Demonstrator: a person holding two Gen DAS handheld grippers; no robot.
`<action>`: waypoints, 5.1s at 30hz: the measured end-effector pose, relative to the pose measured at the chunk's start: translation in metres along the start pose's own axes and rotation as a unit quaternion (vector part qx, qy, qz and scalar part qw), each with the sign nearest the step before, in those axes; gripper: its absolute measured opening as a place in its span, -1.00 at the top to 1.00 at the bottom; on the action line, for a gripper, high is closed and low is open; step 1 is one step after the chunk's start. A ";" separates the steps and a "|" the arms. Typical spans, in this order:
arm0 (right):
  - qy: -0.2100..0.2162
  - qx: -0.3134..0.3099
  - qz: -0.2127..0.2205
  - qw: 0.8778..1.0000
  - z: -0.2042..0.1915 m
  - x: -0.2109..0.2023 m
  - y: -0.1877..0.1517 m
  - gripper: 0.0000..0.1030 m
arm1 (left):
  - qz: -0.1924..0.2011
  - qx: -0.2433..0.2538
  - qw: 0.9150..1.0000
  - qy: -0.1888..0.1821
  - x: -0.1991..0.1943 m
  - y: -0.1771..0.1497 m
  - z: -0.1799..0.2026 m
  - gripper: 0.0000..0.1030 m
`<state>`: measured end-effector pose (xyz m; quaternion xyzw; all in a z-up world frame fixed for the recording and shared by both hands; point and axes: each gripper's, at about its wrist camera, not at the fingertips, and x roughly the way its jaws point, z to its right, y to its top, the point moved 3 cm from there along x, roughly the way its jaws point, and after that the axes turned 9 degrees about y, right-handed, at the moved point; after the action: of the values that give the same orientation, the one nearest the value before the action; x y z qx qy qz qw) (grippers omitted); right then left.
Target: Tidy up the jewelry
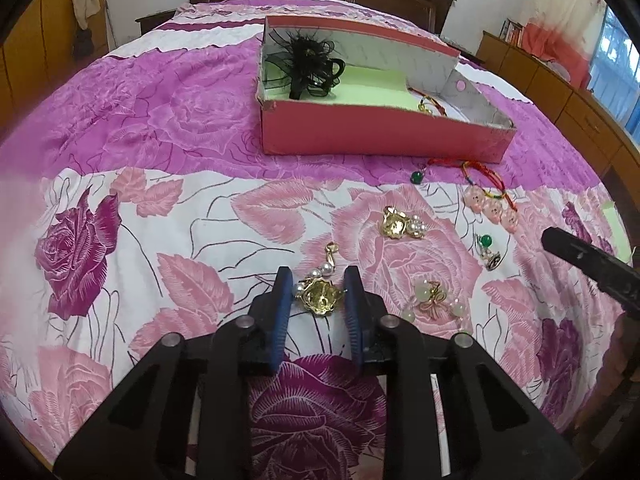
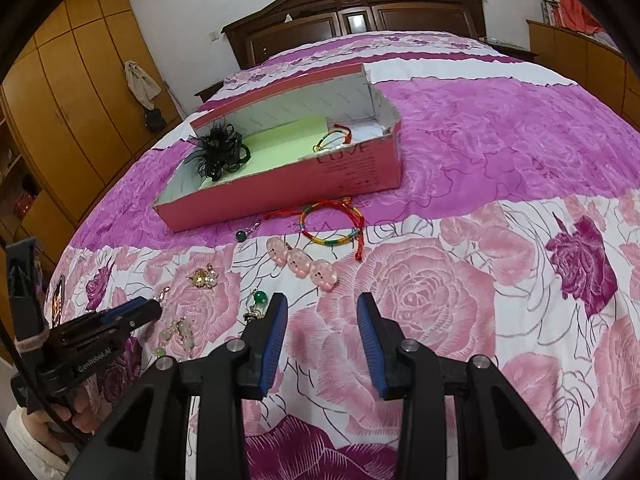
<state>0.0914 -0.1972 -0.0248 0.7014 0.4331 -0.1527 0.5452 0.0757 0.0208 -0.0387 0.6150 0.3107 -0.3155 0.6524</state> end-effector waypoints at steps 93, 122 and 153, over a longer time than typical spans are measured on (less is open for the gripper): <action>0.001 -0.026 0.088 0.996 0.021 0.051 0.161 0.62 | 0.109 0.030 0.994 -0.002 0.026 0.151 0.029 0.65; -0.038 -0.022 0.045 0.998 0.037 0.117 0.159 0.48 | 0.073 0.025 0.997 0.024 0.074 0.154 0.025 0.46; 0.009 -0.019 0.099 0.995 0.001 -0.012 0.106 0.42 | 0.082 0.042 0.996 -0.015 -0.026 0.109 0.038 0.34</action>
<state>0.1671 -0.2067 0.0498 0.7314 0.3697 -0.0832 0.5670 0.1475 -0.0120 0.0502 0.6609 0.2361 -0.2828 0.6539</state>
